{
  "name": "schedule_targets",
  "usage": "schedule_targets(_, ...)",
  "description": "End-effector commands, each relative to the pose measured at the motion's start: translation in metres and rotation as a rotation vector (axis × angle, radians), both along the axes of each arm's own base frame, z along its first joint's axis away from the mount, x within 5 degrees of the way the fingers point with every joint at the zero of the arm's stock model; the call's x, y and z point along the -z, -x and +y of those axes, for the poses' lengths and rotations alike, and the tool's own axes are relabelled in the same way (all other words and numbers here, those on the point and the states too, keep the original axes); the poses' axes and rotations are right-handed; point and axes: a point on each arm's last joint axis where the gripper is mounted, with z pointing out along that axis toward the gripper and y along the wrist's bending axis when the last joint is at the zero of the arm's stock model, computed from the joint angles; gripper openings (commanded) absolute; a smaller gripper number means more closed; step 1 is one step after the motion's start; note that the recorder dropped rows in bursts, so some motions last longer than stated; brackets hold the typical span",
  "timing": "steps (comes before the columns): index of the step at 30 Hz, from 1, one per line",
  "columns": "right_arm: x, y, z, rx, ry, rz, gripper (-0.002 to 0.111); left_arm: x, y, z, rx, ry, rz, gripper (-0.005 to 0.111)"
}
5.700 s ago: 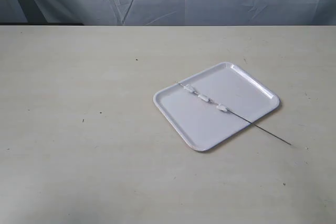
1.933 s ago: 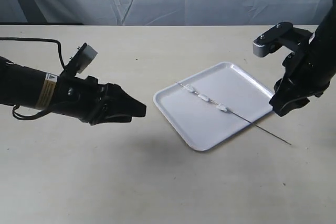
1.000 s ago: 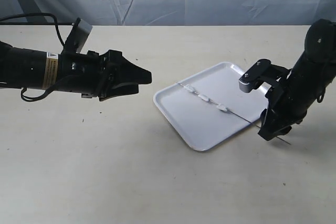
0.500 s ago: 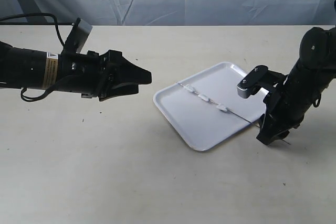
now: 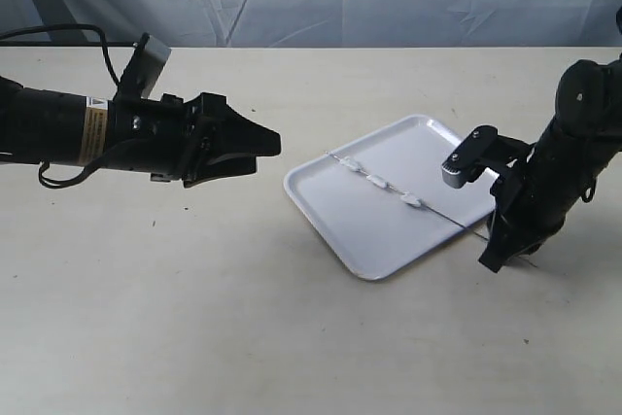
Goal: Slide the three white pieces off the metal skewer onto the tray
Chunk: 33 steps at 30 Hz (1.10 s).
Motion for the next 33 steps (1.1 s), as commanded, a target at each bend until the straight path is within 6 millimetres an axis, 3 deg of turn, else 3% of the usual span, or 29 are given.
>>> schedule_targets(1,0.007,0.002,0.001,0.003,-0.002,0.022,0.002,0.0,0.0,-0.002,0.005,-0.001,-0.005,0.055)
schedule_targets(13,0.005,0.006,0.004,0.051,-0.045,0.07,-0.001,0.0,0.0,-0.002,0.004,-0.003,-0.007,0.055)
schedule_targets(17,-0.013,0.006,0.009,0.111,-0.113,0.033,-0.001,0.0,-0.001,-0.002,-0.005,0.0,-0.006,0.055)
schedule_targets(22,-0.051,0.015,0.014,0.15,-0.203,0.007,-0.001,-0.005,-0.005,-0.005,-0.065,0.063,0.016,0.055)
schedule_targets(25,-0.068,0.032,0.013,0.17,-0.233,0.014,-0.001,-0.007,-0.001,-0.02,-0.074,0.093,0.029,0.054)
schedule_targets(27,-0.073,0.045,0.008,0.178,-0.227,-0.063,-0.001,-0.009,0.006,-0.039,-0.072,0.122,0.041,0.054)
schedule_targets(33,-0.082,0.071,-0.012,0.347,-0.145,-0.243,-0.001,-0.014,0.007,-0.061,-0.204,0.209,0.075,0.054)
